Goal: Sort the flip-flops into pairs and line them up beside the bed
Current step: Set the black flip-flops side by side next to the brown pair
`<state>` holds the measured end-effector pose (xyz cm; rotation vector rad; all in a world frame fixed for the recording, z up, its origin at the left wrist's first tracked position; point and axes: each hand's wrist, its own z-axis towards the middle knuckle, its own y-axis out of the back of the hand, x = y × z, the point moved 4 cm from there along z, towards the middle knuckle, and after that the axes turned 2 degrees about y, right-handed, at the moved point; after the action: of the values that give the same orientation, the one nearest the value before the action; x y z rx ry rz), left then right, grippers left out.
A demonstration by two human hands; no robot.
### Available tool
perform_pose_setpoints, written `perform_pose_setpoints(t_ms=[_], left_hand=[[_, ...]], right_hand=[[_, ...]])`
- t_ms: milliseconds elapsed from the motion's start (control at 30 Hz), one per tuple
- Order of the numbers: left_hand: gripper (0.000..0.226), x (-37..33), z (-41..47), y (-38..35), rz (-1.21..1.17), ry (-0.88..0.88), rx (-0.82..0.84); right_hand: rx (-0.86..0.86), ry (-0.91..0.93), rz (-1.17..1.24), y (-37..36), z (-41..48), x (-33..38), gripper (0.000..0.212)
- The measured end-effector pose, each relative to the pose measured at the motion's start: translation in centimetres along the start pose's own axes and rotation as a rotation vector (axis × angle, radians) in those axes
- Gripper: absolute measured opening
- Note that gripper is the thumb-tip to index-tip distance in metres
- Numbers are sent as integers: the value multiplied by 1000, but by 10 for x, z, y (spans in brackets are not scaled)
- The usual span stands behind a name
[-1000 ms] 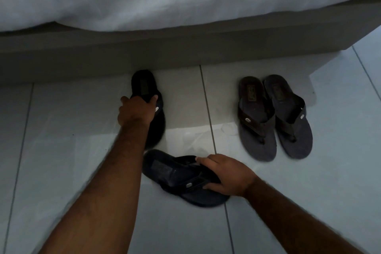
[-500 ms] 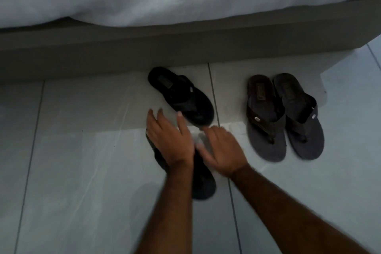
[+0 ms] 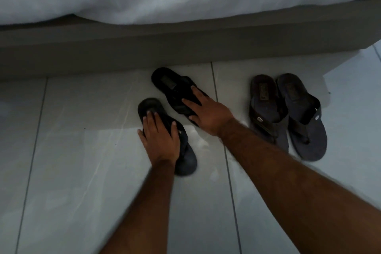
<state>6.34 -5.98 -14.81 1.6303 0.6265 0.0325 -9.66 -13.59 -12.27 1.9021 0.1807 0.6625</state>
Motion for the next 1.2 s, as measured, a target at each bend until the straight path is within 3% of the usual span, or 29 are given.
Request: perform_pose_setpoints(t_ms=[233,433,567,633,767,1200], left_hand=[[69,-8,77,14,-11,-265,150],[76,-15,105,15,2,-479,280],[76,-33,123,14,212,-600,334],[72,-40,124,18,241,-590,234],[66,-27,86,25,-13,-477,-39],[84,-12,75,1,64,-369,59]], right_hand=[[-101,-125,97,-5,-9,0,50],[-213,-112,41,13,-8,0,40],[-274,-183,180,9,-13,-10,38],[-250,-212,250,4,-11,-15,45],[-210,-255,263,-5,-7,-21,71],[-47,-200,180,-5,12,-33,83]])
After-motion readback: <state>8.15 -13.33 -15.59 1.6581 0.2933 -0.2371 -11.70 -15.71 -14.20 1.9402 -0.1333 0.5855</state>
